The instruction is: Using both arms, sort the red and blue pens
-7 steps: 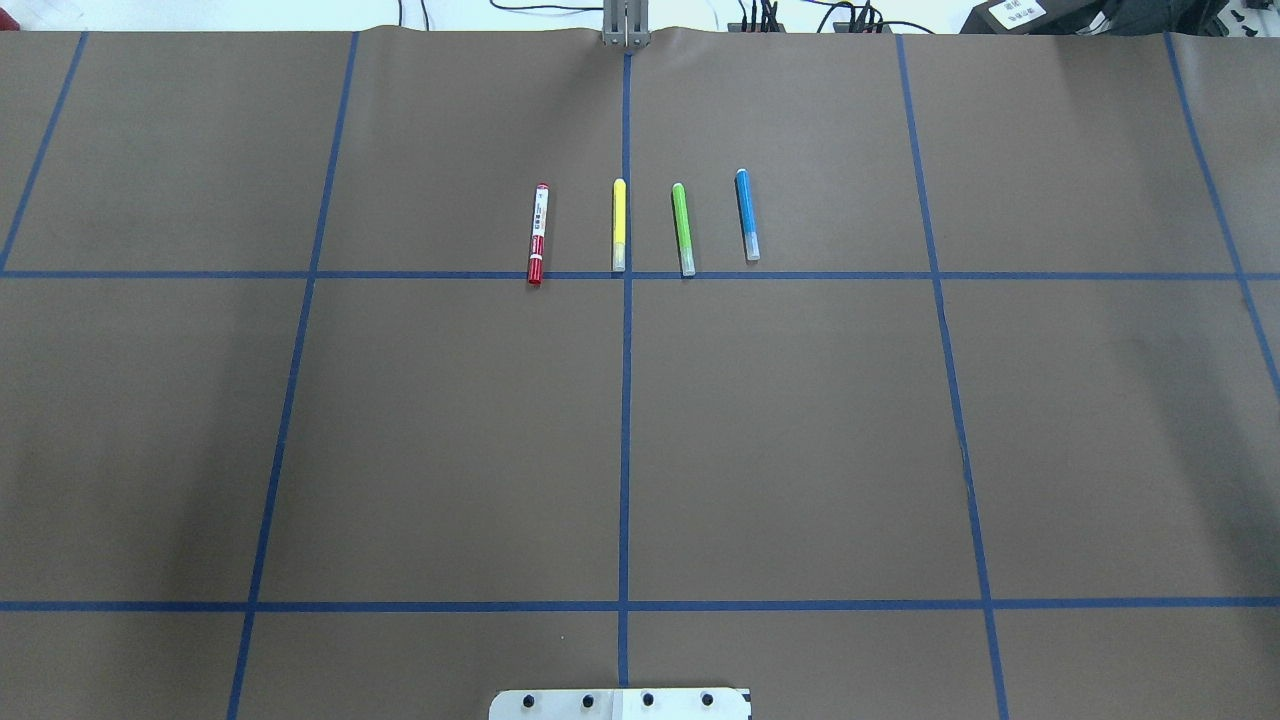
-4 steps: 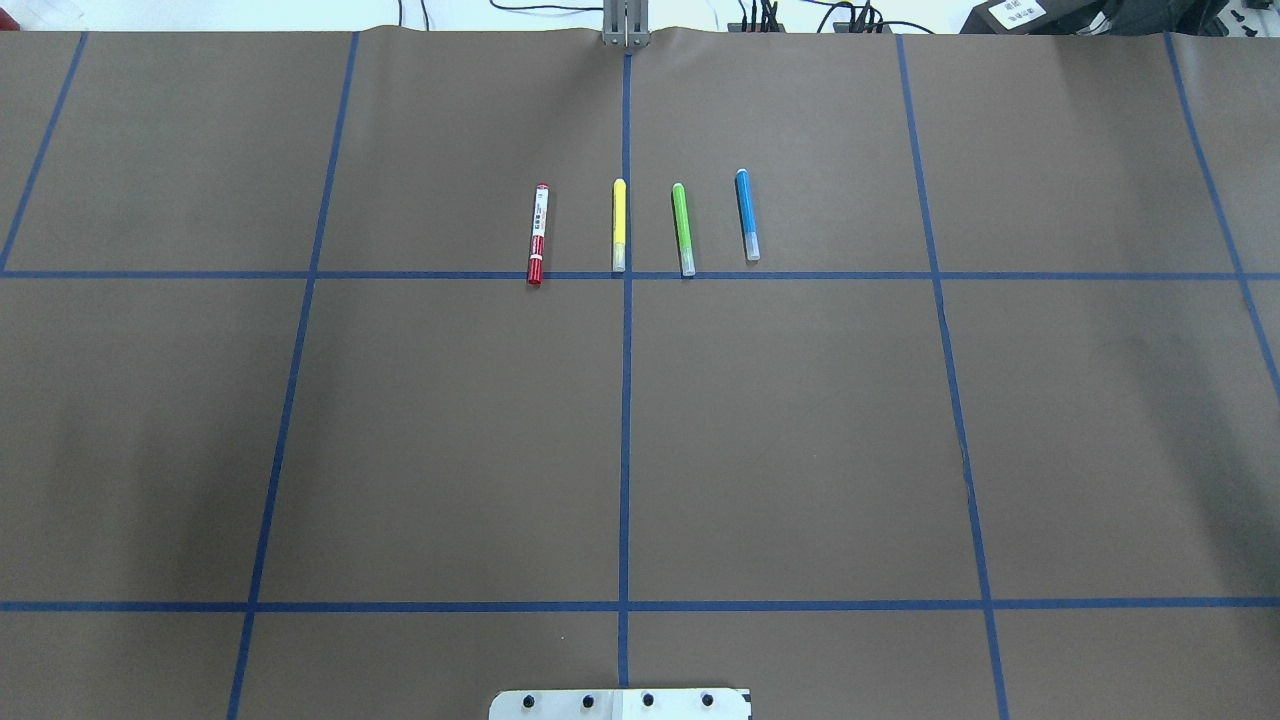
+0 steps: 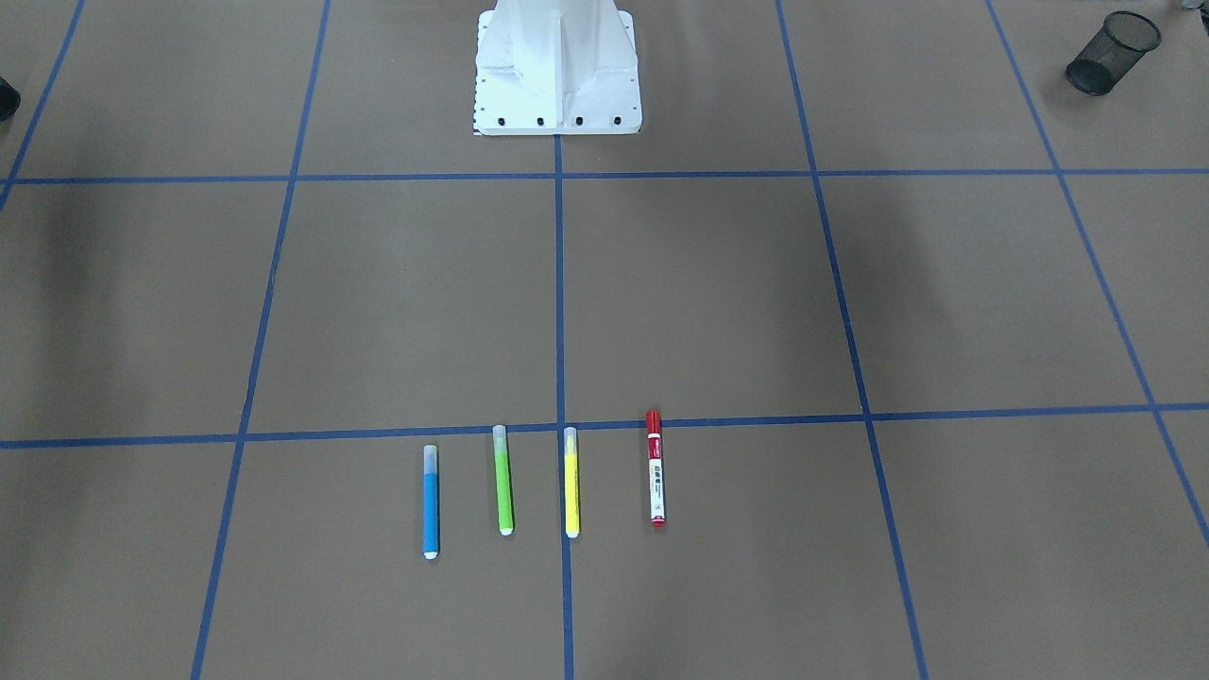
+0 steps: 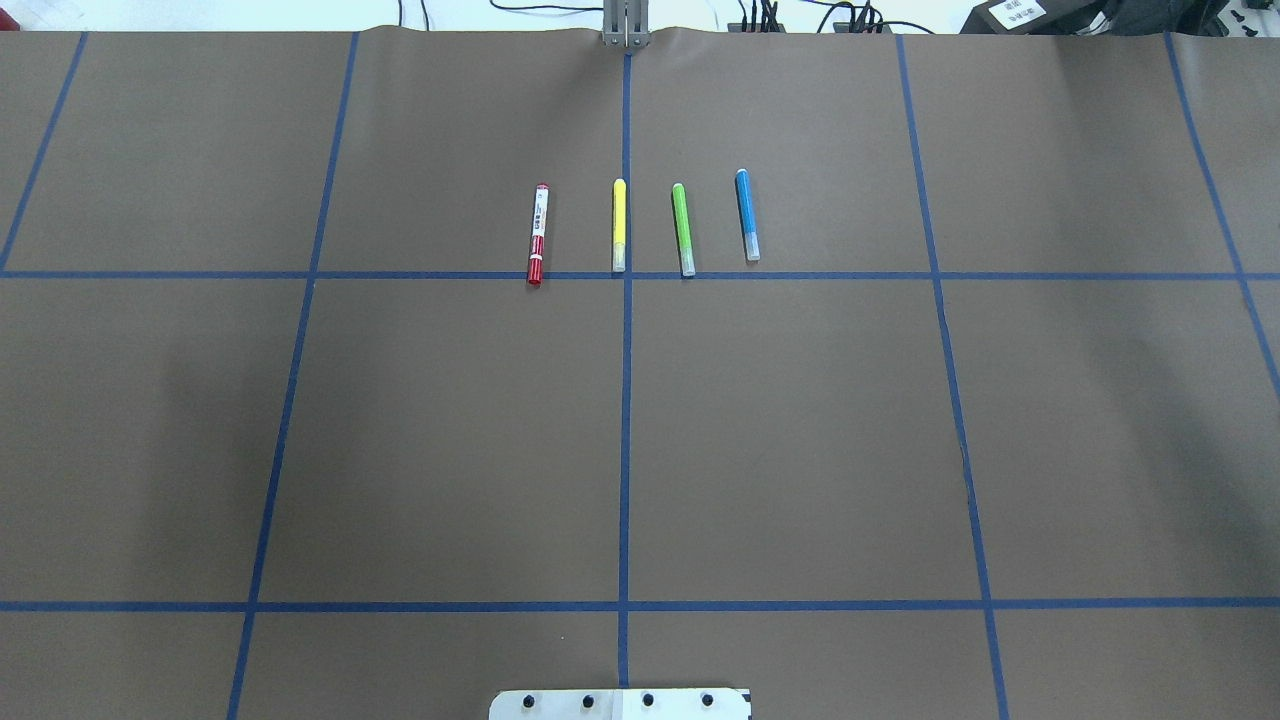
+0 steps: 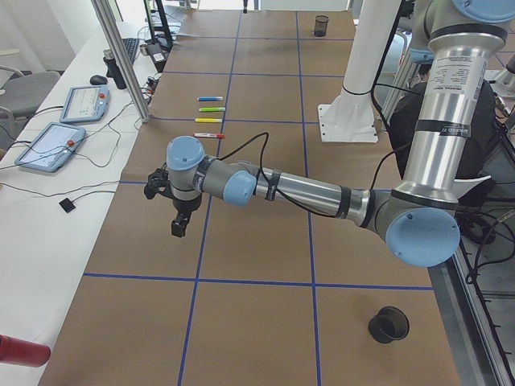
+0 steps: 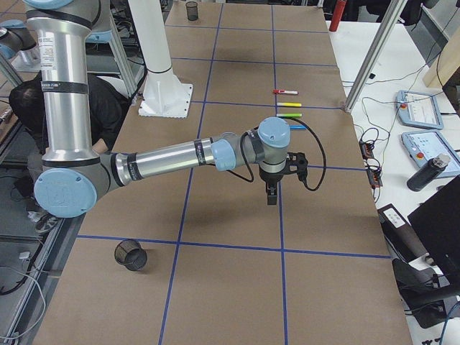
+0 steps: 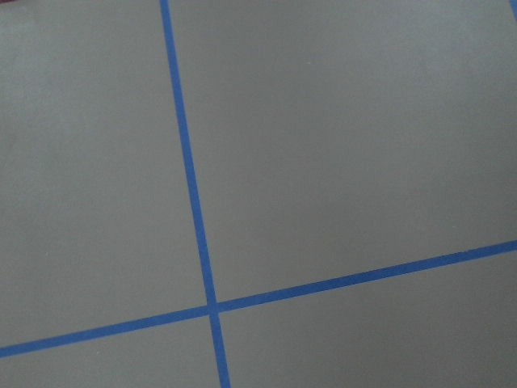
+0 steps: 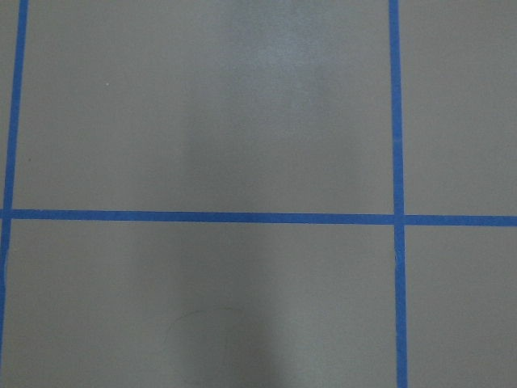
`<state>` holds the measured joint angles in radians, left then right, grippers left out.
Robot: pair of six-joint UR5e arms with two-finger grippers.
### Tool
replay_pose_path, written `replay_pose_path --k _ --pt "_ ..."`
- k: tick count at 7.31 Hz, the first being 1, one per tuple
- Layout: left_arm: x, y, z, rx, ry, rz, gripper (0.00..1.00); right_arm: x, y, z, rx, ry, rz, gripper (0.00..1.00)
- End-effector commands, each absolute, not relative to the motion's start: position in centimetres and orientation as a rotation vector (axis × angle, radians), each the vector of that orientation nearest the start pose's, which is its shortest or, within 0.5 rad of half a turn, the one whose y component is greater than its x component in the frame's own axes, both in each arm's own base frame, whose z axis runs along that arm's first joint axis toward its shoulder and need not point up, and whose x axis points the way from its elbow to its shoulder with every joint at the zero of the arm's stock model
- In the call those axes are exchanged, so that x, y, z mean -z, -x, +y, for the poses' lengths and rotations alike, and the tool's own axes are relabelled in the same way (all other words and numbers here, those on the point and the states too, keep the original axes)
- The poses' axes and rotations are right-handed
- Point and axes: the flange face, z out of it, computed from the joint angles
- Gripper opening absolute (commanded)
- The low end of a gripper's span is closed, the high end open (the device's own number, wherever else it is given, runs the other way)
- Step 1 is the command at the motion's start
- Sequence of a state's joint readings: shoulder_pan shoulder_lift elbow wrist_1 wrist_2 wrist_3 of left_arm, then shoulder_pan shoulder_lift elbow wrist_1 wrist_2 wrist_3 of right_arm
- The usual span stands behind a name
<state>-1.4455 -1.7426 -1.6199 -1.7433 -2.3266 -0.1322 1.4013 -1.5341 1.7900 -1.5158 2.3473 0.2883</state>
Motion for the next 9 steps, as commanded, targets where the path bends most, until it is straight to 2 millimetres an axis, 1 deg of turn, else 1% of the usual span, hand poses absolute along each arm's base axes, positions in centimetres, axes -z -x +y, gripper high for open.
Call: replay_pose_path --k 1,2,3,4,5,6,7,8,9 --pt "-48.9 -6.7 -61.5 -0.158 -0.202 0.798 1.0 -50.0 6.1 -54.6 0.08 -0.134 -0.817 1.0" --pt "-45.3 -9.5 -63.9 -0.182 -0.178 0.798 1.0 -49.7 7.7 -55.4 0.103 -0.138 -0.789 1.0" --pt "-42.5 -11.8 -64.9 -0.21 -0.173 0.803 1.0 -51.3 8.2 -55.5 0.102 -0.12 -0.773 1.0" --pt "-39.5 -14.8 -65.9 -0.184 -0.142 0.812 1.0 -51.8 8.3 -55.5 0.12 -0.163 -0.785 1.0" --pt "-36.7 -19.6 -66.3 -0.149 -0.118 0.802 1.0 -51.7 8.3 -55.5 0.108 -0.178 -0.793 1.0" --pt "-34.3 -25.4 -67.9 -0.108 -0.071 0.779 1.0 -50.8 9.3 -55.7 0.048 -0.154 -0.803 1.0" --pt "-32.1 -29.6 -68.9 -0.114 -0.047 0.786 1.0 -50.2 11.4 -55.5 0.074 -0.143 -0.814 1.0" --pt "-28.3 -32.4 -70.3 -0.088 -0.035 0.8 1.0 -47.7 13.4 -57.1 0.102 -0.147 -0.822 1.0" --pt "-26.3 -36.8 -69.7 -0.071 -0.017 0.791 1.0 -44.9 15.7 -58.7 0.117 -0.117 -0.817 1.0"
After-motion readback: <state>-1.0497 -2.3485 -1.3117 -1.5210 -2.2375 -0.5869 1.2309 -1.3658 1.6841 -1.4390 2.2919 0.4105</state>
